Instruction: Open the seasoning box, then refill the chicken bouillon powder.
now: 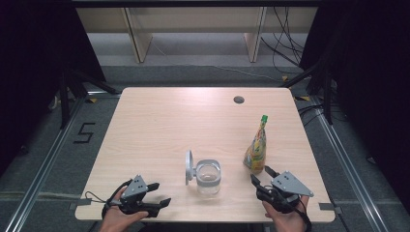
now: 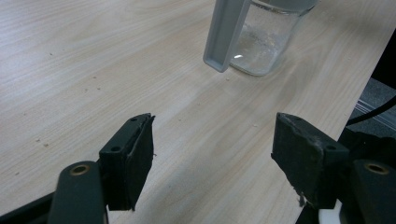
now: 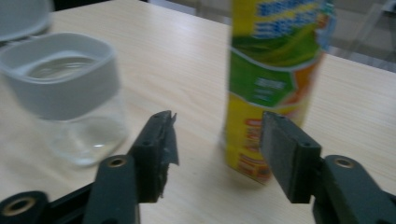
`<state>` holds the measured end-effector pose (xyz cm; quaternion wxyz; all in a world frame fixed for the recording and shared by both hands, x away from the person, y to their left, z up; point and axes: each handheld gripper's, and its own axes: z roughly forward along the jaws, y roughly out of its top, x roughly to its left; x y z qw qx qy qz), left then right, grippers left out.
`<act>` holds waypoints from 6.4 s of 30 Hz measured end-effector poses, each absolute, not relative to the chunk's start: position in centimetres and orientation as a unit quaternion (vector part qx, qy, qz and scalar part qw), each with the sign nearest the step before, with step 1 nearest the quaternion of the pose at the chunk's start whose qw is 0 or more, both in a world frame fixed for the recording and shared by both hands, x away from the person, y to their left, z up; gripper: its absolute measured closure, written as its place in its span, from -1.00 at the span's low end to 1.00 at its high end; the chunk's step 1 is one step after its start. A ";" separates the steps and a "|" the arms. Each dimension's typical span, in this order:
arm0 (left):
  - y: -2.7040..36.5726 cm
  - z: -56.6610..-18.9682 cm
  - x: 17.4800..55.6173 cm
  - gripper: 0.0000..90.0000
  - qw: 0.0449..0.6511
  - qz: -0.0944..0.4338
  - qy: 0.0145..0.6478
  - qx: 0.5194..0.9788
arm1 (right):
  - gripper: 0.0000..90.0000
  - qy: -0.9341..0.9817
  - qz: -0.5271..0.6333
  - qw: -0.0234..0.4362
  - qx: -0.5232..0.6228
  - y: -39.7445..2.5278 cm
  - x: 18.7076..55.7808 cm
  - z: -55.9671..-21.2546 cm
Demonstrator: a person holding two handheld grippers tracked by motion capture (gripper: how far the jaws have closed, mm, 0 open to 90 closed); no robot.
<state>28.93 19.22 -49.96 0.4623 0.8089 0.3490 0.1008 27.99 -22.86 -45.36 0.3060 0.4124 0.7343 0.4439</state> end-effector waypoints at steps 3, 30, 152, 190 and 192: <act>19.2 -50.0 29.0 -0.36 0.454 0.104 0.346 0.814 | -0.14 0.719 0.447 0.308 0.435 -23.2 28.5 -45.9; 18.9 -50.3 29.3 -0.36 0.466 0.100 0.334 0.813 | -0.41 0.688 0.417 0.363 0.470 -21.4 34.7 -48.6; 19.2 -49.9 29.5 -0.37 0.471 0.096 0.335 0.811 | 0.09 0.668 0.531 0.334 0.401 -26.9 34.0 -46.6; 19.7 -49.8 29.5 -0.48 0.467 0.112 0.341 0.808 | 0.09 0.841 0.250 0.466 0.112 -19.4 27.3 -44.2; 19.7 -49.8 29.5 -0.48 0.467 0.111 0.342 0.808 | 0.09 0.841 0.235 0.477 0.100 -19.2 27.2 -44.2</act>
